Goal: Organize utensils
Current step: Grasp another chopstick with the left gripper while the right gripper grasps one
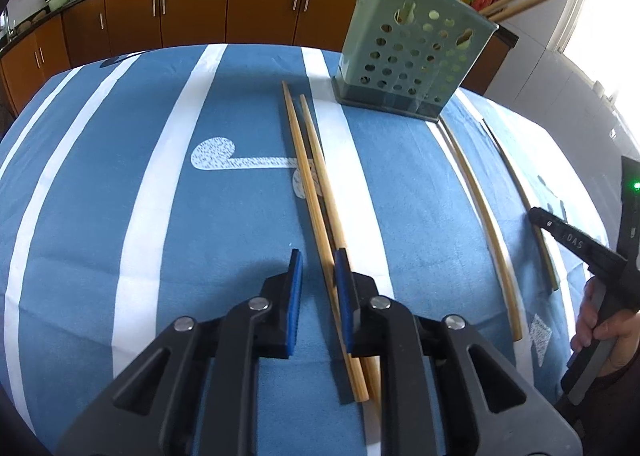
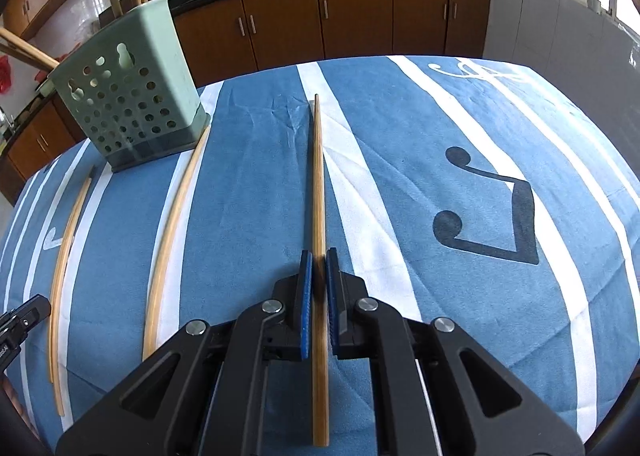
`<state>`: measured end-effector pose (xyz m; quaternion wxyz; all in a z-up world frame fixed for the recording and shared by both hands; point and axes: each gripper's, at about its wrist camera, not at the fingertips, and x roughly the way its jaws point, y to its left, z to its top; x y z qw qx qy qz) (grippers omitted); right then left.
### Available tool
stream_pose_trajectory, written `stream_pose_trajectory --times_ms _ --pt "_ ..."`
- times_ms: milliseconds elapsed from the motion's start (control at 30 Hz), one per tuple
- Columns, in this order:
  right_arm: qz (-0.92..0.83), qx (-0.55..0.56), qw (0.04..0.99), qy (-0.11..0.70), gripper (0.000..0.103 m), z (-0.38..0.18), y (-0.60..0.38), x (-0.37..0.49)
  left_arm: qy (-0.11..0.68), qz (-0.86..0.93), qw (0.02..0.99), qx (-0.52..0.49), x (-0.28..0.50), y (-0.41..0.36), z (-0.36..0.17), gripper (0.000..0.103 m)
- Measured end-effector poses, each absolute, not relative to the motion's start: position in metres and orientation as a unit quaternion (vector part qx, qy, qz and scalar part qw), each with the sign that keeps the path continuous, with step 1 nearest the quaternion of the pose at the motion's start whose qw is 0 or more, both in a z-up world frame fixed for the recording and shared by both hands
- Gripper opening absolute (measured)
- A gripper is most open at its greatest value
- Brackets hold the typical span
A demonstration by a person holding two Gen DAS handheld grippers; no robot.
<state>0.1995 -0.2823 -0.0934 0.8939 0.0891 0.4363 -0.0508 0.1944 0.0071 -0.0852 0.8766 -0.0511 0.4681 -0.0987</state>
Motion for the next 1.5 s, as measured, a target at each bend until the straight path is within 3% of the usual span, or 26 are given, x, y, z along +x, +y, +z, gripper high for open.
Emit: stream_pose_trajectory --times_ms 400,767,1500 --pt "-0.032 0.086 0.895 0.437 0.008 -0.091 -0.275 0.197 0.454 -0.063 0.889 -0.011 0.207 -0.007 -0.088 0.008" --pt "-0.003 0.079 0.9 0.428 0.008 -0.093 -0.265 0.203 0.454 -0.025 0.889 -0.054 0.228 0.046 -0.086 0.008" --pt "-0.003 0.078 0.901 0.427 0.008 -0.093 -0.265 0.202 0.438 -0.042 0.894 -0.087 0.222 0.054 -0.089 0.009"
